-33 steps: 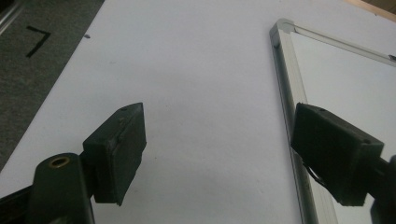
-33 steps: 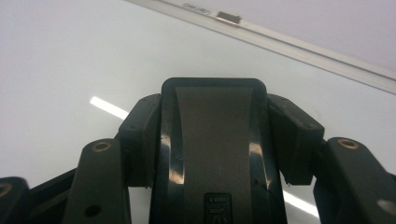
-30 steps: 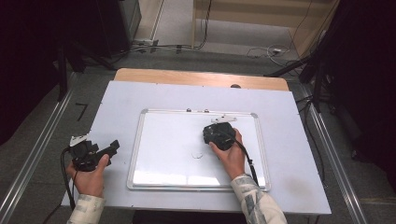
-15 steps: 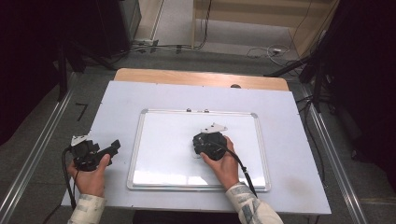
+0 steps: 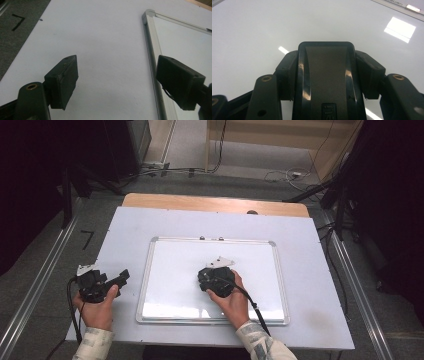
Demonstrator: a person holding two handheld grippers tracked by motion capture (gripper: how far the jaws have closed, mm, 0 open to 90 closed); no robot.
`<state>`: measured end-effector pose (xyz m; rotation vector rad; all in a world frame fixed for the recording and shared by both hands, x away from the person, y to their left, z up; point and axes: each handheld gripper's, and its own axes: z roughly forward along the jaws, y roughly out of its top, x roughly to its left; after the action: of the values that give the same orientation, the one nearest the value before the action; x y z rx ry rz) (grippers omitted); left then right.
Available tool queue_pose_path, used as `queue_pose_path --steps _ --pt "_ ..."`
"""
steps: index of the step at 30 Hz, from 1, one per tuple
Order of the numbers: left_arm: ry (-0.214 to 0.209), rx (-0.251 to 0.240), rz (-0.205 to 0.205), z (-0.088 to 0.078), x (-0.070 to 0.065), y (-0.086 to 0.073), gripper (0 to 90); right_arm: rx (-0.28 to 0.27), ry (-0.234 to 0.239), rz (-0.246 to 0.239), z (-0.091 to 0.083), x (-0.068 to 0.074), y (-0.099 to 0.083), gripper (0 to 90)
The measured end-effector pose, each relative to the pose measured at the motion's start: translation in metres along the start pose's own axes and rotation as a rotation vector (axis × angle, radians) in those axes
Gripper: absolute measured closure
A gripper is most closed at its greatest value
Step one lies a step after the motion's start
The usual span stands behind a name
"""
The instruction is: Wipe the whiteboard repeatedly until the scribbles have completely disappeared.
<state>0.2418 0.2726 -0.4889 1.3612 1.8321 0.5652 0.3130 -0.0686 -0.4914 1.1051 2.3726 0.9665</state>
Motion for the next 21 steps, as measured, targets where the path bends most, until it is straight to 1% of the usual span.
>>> queue_pose_path --steps 4,7,10,13,19,21 --pt "-0.001 0.001 0.002 0.000 0.000 0.000 19.2 -0.003 0.016 -0.019 0.000 0.009 0.000 39.4" --pt "0.000 0.001 0.003 0.000 0.000 0.000 19.2 -0.004 0.020 -0.030 0.001 0.012 0.000 39.4" --pt "-0.001 0.001 0.003 0.000 0.000 0.000 19.2 0.000 0.029 -0.032 0.001 0.010 0.001 39.4" --pt "-0.002 0.000 0.002 0.000 0.000 0.000 19.2 -0.003 0.026 -0.033 0.002 0.008 0.001 39.4" --pt "-0.003 0.001 0.001 0.000 0.001 0.000 19.2 0.001 0.002 -0.010 0.003 -0.004 0.003 39.4" --pt "-0.003 0.000 0.002 0.000 0.001 0.000 19.2 0.000 -0.011 -0.010 0.003 -0.009 0.003 39.4"
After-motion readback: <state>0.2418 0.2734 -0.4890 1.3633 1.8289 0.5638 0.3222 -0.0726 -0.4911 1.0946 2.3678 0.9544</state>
